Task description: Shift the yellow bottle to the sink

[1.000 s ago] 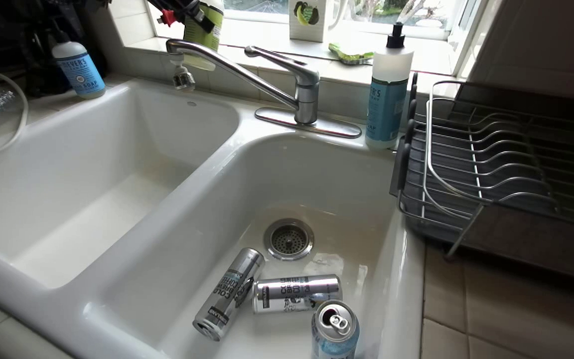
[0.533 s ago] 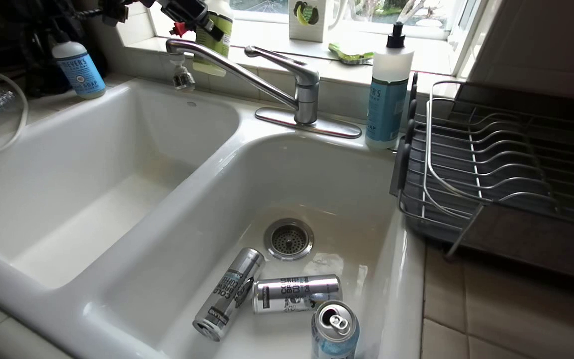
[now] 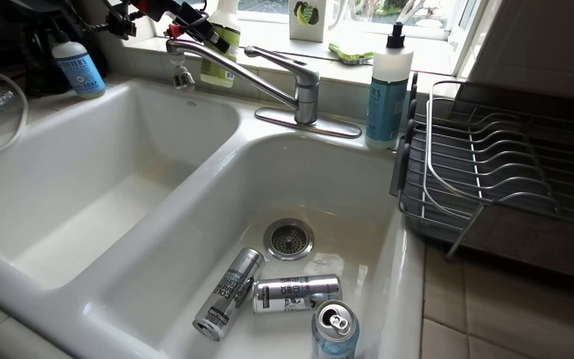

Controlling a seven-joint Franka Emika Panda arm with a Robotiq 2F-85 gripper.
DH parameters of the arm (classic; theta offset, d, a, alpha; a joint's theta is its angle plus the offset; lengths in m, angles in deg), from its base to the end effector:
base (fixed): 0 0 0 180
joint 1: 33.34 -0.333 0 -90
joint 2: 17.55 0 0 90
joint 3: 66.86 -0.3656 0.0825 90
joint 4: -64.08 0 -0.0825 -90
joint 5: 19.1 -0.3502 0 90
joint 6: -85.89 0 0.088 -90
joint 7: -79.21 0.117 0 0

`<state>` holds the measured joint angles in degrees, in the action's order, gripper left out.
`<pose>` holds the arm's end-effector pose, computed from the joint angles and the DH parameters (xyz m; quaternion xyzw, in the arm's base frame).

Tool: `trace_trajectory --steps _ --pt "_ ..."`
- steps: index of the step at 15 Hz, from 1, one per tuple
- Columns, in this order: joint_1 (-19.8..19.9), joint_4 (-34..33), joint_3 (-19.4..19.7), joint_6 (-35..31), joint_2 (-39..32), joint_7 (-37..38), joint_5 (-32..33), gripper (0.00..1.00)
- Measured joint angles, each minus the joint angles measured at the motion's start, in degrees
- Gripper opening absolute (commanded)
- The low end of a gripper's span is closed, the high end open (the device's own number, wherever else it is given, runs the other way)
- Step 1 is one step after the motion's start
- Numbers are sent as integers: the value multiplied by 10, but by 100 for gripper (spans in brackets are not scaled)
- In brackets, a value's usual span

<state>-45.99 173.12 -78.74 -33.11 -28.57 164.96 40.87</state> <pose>0.5663 0.1928 0.4795 0.8773 -0.2356 0.3419 0.2409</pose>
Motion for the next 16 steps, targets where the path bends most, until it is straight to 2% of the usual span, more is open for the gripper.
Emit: trace_trajectory --steps 16 --pt "-1 -38 20 0 -53 12 22 45"
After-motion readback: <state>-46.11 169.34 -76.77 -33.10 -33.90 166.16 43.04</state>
